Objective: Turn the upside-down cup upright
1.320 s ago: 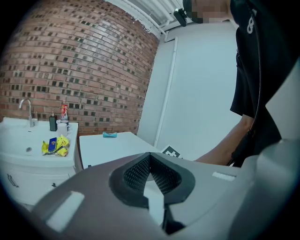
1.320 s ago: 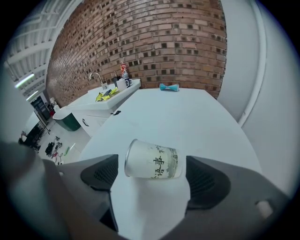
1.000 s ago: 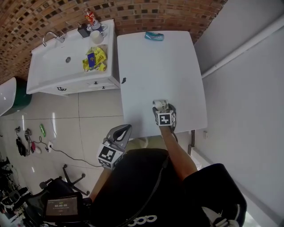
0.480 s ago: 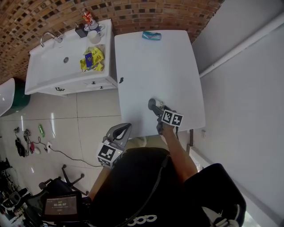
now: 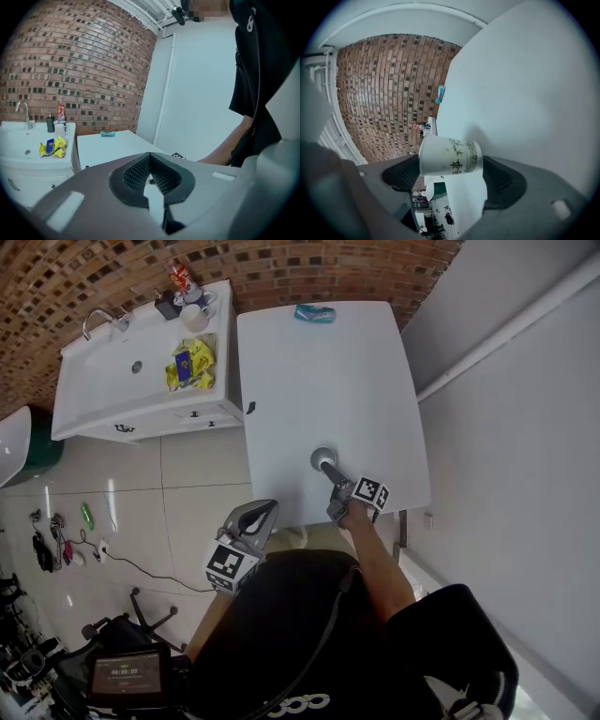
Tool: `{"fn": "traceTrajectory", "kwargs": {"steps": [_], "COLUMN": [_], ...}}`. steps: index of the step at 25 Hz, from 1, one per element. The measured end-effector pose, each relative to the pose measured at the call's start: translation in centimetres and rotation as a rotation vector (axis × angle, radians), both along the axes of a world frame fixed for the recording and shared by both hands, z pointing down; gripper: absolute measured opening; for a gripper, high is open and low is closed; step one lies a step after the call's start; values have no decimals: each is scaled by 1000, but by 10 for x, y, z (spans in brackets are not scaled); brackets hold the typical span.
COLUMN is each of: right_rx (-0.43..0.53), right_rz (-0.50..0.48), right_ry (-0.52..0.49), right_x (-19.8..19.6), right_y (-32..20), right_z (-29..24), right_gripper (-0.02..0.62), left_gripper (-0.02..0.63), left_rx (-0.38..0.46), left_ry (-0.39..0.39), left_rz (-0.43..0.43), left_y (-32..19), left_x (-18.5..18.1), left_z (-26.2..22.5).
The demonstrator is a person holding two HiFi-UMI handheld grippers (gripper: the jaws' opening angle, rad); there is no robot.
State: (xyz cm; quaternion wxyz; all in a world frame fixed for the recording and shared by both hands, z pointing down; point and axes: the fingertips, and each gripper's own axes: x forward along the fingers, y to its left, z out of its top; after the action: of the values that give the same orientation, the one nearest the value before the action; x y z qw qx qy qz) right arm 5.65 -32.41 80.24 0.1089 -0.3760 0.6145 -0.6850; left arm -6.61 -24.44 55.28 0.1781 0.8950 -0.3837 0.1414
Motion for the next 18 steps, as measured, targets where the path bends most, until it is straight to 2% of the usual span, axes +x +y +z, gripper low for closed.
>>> {"fn": "traceTrajectory", "kwargs": {"steps": [12,18], "right_rx": [8,74], "right_rz": [-1,2], "right_ry": [50,146], "right_x": [12,33], "right_y": [10,36], "right_z": [-5,-40], "right_gripper": [407,407], "left_gripper": [15,15], "left_rx": [26,59], "left_ry": [11,47], "left_rz": [6,11], "left_y": [11,24], "left_x": [1,-9], "left_z": [-8,-15]}}
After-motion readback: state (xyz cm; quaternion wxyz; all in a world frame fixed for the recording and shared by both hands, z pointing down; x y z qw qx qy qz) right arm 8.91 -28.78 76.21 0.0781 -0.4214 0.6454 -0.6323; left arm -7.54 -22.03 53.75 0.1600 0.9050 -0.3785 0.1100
